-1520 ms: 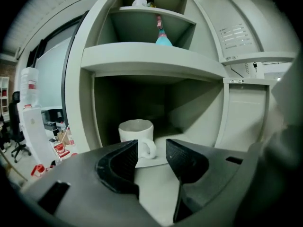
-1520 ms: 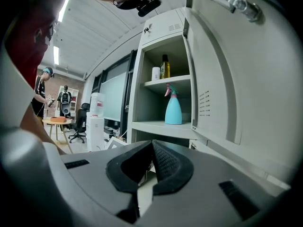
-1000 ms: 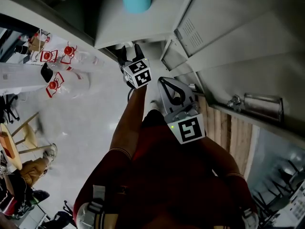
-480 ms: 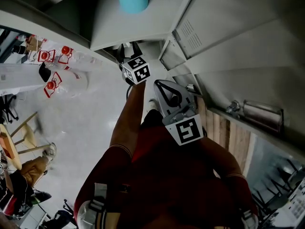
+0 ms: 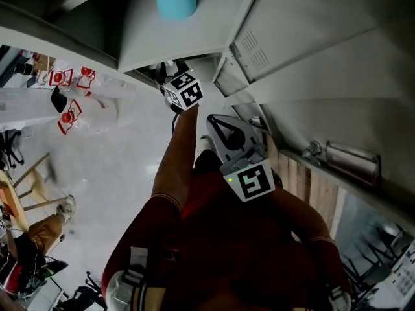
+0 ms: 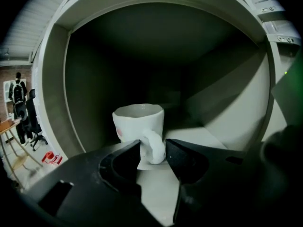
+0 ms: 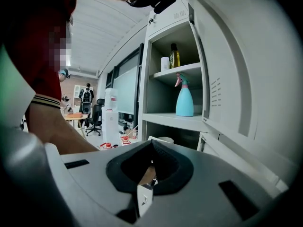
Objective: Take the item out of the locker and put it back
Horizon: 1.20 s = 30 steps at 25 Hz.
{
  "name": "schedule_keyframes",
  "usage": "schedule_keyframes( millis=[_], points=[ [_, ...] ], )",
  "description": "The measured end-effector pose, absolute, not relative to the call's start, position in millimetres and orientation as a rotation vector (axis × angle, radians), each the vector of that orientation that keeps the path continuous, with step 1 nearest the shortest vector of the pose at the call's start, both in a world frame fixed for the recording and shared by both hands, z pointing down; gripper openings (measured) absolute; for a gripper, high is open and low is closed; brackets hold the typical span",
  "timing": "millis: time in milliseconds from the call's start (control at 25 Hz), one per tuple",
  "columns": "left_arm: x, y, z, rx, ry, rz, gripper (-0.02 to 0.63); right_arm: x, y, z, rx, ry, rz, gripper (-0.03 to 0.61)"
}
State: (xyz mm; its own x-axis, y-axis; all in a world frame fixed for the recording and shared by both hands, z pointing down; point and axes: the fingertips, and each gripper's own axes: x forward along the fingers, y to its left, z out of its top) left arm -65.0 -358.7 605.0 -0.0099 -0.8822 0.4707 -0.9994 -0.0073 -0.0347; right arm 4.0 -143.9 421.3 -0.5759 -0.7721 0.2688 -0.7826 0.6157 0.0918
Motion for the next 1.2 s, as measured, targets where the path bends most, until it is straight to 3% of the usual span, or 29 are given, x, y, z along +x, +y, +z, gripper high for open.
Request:
schedule_keyframes(
  millis=[360, 560, 1200],
  points=[
    [-74.1, -358.5, 604.3, 1.933, -1.984, 0.492, 0.131, 2.8, -145.3, 423.2, 1.244, -2.569, 0.059, -0.002],
    [-83.1, -354.2, 604.1, 1.952, -2.003, 0.493, 0.071, 2.2, -147.2, 423.9, 1.243, -2.568, 0.059, -0.002],
    [-92.3, -348.1, 585.6, 2.103, -1.987, 0.461, 0.062, 3.4, -141.3, 432.0, 1.224, -2.556, 0.075, -0.002]
  ],
)
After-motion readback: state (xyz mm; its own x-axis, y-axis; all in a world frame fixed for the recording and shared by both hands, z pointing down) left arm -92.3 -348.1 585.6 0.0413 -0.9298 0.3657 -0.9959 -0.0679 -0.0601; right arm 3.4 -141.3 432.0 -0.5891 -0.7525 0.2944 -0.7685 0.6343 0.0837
